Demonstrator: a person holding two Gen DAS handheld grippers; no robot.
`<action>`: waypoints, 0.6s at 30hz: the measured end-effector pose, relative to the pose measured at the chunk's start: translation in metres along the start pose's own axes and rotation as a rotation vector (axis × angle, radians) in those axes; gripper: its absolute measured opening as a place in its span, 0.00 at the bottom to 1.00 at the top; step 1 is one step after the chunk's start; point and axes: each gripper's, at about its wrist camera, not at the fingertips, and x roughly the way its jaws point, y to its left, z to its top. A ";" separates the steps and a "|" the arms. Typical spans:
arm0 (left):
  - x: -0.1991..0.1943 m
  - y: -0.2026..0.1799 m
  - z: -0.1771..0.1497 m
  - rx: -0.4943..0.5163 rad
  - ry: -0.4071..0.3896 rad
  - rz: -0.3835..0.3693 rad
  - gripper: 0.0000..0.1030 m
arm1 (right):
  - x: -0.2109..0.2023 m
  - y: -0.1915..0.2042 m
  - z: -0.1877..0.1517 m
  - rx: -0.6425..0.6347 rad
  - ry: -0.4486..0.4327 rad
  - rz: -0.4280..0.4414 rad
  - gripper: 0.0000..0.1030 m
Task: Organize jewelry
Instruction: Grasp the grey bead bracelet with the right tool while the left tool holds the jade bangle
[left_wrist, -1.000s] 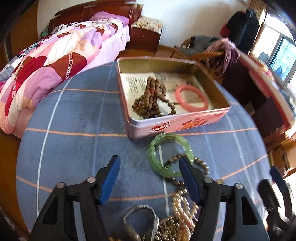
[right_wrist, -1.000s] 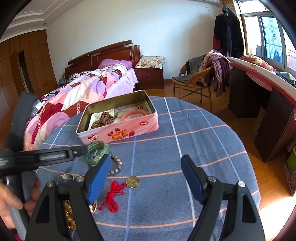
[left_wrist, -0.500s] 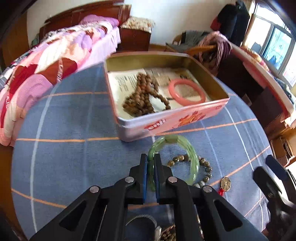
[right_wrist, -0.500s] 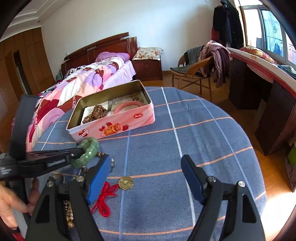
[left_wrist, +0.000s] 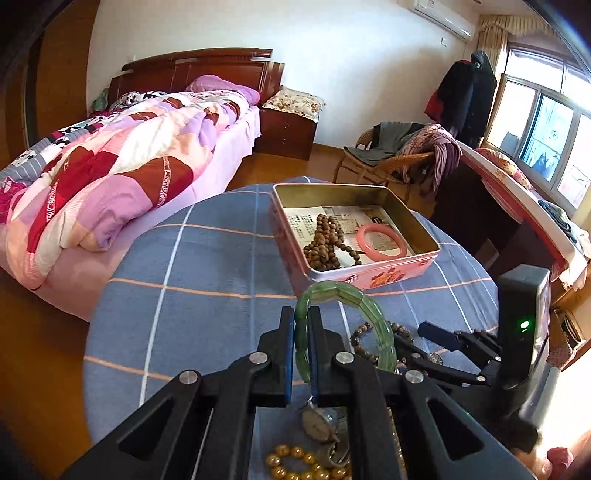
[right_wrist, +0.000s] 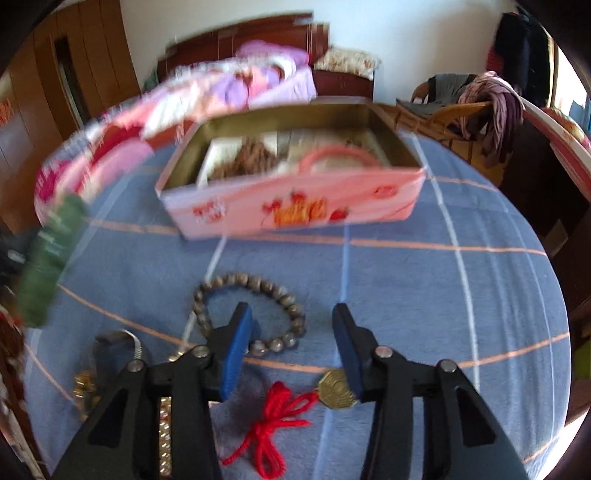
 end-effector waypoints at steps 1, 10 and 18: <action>0.002 0.001 0.000 -0.003 0.000 -0.002 0.05 | 0.000 0.005 0.000 -0.028 0.006 -0.023 0.45; -0.004 -0.003 -0.004 -0.006 -0.011 0.001 0.06 | -0.031 -0.019 -0.008 0.042 -0.061 -0.021 0.11; -0.012 -0.015 -0.008 0.009 -0.023 -0.008 0.06 | -0.084 -0.040 -0.009 0.142 -0.183 -0.013 0.11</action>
